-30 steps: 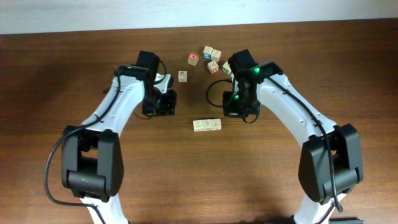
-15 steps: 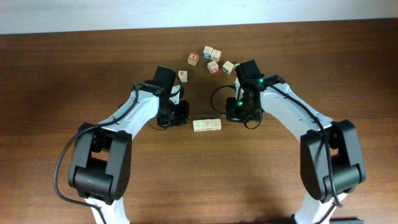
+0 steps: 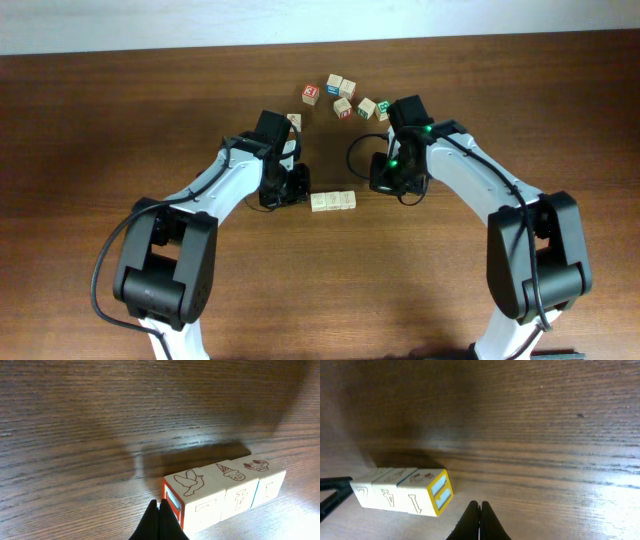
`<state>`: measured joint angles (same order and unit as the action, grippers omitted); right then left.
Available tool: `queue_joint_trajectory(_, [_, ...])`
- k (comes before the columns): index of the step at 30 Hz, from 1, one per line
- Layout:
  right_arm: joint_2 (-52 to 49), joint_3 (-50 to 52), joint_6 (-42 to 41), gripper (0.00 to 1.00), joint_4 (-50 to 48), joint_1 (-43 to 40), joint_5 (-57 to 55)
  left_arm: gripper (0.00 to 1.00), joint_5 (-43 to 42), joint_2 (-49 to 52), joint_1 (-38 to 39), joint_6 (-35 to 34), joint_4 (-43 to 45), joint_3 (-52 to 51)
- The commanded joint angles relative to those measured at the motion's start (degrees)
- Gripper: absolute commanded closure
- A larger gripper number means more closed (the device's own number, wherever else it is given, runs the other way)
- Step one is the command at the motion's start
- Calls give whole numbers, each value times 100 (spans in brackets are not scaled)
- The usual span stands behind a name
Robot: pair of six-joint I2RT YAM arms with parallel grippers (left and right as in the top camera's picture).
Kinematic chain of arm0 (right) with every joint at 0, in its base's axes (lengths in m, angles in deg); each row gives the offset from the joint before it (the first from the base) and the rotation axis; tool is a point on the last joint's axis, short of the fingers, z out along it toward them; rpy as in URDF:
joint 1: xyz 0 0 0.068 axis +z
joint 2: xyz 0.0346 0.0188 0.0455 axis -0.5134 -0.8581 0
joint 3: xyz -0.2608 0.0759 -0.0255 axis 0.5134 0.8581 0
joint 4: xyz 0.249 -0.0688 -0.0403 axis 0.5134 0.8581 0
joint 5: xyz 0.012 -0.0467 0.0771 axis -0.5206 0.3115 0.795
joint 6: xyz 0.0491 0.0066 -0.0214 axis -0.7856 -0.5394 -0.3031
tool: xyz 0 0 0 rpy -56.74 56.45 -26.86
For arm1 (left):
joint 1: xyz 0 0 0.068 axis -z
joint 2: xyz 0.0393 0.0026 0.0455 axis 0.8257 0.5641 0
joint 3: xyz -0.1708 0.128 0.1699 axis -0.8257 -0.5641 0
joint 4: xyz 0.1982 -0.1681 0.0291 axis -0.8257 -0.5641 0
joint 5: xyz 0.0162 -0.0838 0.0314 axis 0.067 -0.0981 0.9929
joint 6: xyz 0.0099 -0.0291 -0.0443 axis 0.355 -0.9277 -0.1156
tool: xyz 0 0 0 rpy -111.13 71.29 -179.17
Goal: Rotate 3 blocks
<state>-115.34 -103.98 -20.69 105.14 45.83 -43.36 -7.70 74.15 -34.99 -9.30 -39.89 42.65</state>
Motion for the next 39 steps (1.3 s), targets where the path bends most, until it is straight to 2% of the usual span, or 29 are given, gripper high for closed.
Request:
queue_joint_trajectory(1, [-17, 304, -66, 96, -243, -79, 256, 100, 0, -151, 9, -92, 13, -55])
queue_joint_trajectory(18, [-17, 402, 125, 96, -461, -76, 481, 100, 131, -151, 251, -103, 55, -55])
queue_joint_trajectory(25, [-17, 402, 546, 96, -492, -72, 758, 100, 197, -151, 249, -103, 70, -55])
queue_joint_trajectory(33, [-170, 402, 1419, 96, -588, -72, 1239, 100, 195, -151, 260, -103, 160, -55])
queue_joint_trajectory(39, [-289, 400, 1672, 96, -634, -74, 1445, 100, 184, -151, 260, -107, 160, -55])
